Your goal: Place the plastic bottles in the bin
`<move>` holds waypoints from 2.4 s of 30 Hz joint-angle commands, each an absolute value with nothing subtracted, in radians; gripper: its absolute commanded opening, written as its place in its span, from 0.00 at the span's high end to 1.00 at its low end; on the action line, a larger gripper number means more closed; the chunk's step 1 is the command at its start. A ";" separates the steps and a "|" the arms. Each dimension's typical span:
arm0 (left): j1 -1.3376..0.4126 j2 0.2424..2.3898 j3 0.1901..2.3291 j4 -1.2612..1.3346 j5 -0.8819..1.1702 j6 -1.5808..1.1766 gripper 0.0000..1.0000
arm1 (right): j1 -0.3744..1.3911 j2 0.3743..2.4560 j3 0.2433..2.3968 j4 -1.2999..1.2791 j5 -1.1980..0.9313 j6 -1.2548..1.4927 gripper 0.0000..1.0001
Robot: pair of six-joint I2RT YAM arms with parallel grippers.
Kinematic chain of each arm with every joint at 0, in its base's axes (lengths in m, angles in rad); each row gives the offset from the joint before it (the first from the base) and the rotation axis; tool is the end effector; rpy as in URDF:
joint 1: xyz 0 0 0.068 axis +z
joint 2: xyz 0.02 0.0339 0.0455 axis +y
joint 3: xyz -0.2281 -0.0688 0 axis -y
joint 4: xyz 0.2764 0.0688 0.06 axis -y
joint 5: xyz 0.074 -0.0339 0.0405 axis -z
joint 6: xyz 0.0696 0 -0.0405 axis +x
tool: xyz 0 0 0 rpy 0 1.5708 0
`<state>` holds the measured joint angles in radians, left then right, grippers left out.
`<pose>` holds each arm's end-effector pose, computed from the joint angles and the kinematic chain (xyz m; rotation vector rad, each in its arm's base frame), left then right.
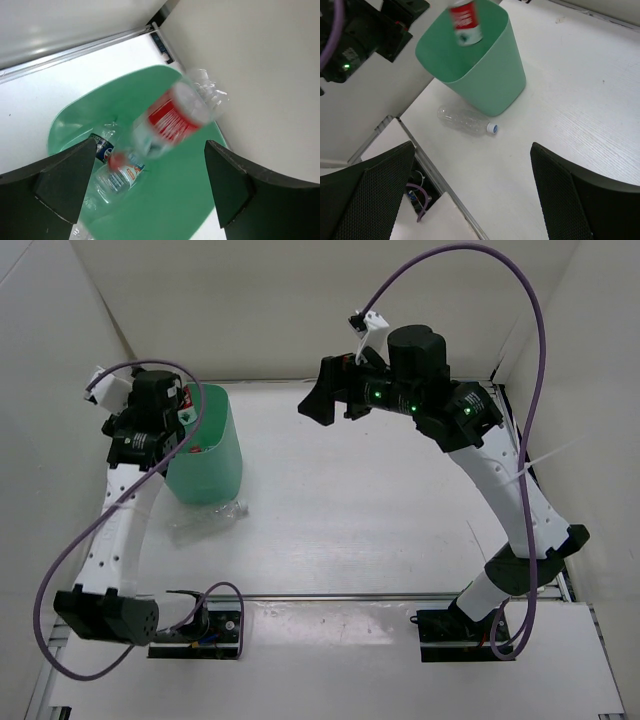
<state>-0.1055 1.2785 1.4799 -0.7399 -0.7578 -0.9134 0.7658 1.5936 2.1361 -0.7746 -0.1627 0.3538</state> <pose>0.3233 0.0139 0.3821 -1.1456 1.5841 0.1351 0.2587 0.2644 0.5028 -0.5082 1.8332 0.9288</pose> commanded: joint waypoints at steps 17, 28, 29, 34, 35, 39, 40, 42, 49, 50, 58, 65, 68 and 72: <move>-0.103 0.177 0.421 -0.844 -0.394 -1.744 0.00 | 0.634 1.583 2.143 -0.816 -0.351 0.376 0.00; -0.103 0.284 0.275 -0.608 -0.419 -1.724 0.00 | 0.584 1.592 2.152 -0.834 -0.474 0.399 0.00; -0.103 0.325 0.264 -0.588 -0.419 -1.724 0.00 | 0.571 1.592 2.152 -0.834 -0.483 0.408 0.00; -0.103 0.396 0.186 -0.459 -0.442 -1.724 0.00 | 0.528 1.582 2.177 -0.848 -0.549 0.408 0.00; -0.103 0.405 0.166 -0.439 -0.442 -1.724 0.00 | 0.503 1.569 2.168 -0.848 -0.561 0.408 0.00; -0.103 0.449 0.133 -0.361 -0.453 -1.706 0.00 | 0.474 1.545 2.168 -0.868 -0.612 0.408 0.00; -0.103 0.460 0.118 -0.347 -0.453 -1.706 0.00 | 0.460 1.545 2.168 -0.868 -0.621 0.408 0.00; -0.103 0.479 0.104 -0.307 -0.453 -1.694 0.00 | 0.449 1.534 2.158 -0.868 -0.634 0.408 0.00; -0.092 0.603 0.080 -0.163 -0.462 -1.684 0.00 | 0.420 1.525 2.158 -0.868 -0.681 0.419 0.00; -0.083 0.626 0.080 -0.152 -0.450 -1.671 0.00 | 0.420 1.525 2.158 -0.868 -0.681 0.419 0.00; -0.018 0.816 0.164 -0.143 -0.365 -1.608 0.09 | 0.411 1.516 2.120 -0.877 -0.661 0.419 0.00; 0.005 0.789 0.193 -0.143 -0.333 -1.470 0.26 | 0.411 1.506 2.088 -0.877 -0.652 0.419 0.00; 0.005 0.727 0.184 -0.170 -0.313 -1.448 0.32 | 0.411 1.506 2.066 -0.867 -0.652 0.419 0.00; 0.005 0.620 0.214 -0.294 -0.282 -1.405 0.36 | 0.411 1.506 2.046 -0.856 -0.652 0.437 0.00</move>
<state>-0.0002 0.6941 0.1677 -0.1844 -0.3191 -1.4651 0.4145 1.5314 2.0563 -0.8841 -0.6392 0.4236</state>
